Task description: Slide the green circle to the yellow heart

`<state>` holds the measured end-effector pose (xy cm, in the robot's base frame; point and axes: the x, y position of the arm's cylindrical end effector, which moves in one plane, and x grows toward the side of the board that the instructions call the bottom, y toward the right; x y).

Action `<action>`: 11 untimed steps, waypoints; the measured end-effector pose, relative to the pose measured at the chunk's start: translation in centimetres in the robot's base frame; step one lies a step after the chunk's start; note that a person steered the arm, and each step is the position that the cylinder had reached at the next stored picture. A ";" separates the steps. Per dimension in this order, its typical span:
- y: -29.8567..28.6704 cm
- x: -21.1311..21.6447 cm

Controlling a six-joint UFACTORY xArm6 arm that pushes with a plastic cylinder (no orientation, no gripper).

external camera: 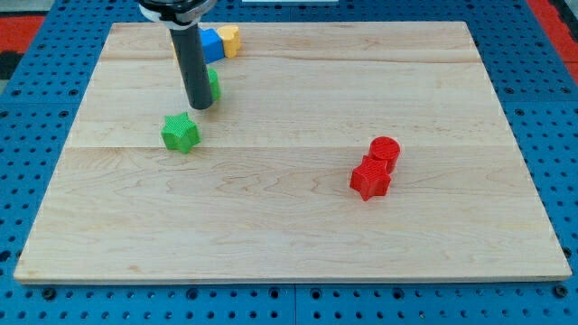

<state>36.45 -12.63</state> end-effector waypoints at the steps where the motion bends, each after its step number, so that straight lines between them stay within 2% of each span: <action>1: -0.1 -1.4; 2: -1.3 -3.1; 3: -5.8 -3.2; 4: -4.0 -3.8; 5: 0.7 -4.0; 7: 5.7 -7.9; 9: 7.8 -8.7; 10: 7.8 -10.7; 11: 7.0 -10.1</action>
